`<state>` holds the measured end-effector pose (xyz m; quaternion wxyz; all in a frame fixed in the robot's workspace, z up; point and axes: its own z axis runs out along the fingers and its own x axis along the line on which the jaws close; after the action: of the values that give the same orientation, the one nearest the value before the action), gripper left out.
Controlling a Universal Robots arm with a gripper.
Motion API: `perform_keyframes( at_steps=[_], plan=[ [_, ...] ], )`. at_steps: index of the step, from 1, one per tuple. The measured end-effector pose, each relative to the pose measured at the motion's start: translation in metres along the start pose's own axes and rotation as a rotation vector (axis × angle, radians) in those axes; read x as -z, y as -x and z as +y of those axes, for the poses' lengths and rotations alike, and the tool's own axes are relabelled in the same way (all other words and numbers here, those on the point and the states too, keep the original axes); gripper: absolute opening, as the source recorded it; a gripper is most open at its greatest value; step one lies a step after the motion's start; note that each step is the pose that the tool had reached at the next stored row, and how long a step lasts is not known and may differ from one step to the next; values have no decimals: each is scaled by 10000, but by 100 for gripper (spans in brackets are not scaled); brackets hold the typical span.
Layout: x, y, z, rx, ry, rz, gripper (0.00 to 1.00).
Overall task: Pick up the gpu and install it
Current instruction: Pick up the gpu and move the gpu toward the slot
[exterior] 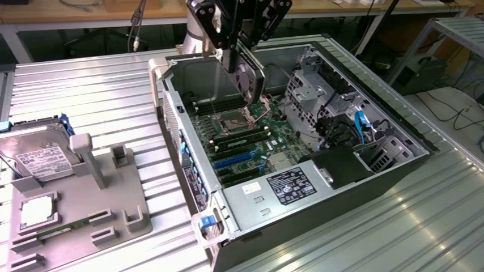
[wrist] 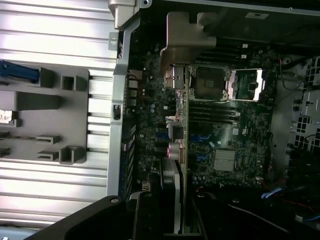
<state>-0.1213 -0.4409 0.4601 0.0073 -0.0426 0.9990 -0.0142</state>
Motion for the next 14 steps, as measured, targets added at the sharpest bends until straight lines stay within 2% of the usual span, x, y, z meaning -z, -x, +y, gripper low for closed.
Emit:
perform_keyframes(
  at_steps=[2,4,14],
  plan=[
    [0,67,12,2,-1,1,29],
    [-3,200,33,1,-4,0,29],
    [-20,448,54,-404,-17,9,29]
  ],
)
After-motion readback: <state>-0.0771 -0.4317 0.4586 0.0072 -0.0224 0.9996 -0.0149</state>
